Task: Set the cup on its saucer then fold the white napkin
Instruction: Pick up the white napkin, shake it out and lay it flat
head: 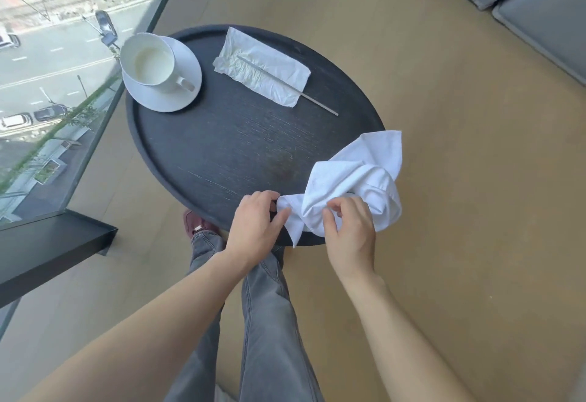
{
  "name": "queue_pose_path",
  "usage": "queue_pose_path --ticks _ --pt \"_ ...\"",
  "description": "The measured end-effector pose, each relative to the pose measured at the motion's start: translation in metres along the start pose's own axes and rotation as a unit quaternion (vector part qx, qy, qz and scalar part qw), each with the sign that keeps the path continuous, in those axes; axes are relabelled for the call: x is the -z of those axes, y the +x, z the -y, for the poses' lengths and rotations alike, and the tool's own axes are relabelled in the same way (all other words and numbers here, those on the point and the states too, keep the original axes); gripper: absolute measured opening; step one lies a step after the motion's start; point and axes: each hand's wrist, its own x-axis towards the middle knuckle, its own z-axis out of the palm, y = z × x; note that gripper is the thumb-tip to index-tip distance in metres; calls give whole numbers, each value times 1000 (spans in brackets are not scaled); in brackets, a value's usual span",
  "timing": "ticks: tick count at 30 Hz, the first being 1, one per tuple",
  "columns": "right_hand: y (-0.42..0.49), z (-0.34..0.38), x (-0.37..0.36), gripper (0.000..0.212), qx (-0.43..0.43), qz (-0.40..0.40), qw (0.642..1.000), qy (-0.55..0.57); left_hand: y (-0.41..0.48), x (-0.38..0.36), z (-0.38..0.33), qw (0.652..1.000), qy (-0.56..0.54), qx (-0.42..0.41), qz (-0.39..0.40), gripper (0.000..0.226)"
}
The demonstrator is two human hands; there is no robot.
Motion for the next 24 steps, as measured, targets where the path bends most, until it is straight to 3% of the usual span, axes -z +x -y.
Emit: queue_pose_path --ticks 3,7,12,15,17,22,24 --pt "10 -1 -2 4 35 33 999 10 5 -2 -5 998 -46 41 -21 12" --pt "16 2 -4 11 65 52 996 -1 7 3 -11 988 -137 78 -3 13" --pt "31 5 1 50 152 170 974 -5 4 19 -22 983 -180 17 26 16" --pt "42 3 5 43 137 218 966 -7 5 29 -27 982 -188 -17 23 17" --pt "49 0 8 36 121 213 969 -18 6 35 -30 979 -202 -35 25 15" --pt "58 -3 20 78 35 187 980 -66 12 55 -36 972 -227 -45 25 15" --pt "55 2 23 85 47 155 980 -118 14 61 -39 973 -225 -50 21 16"
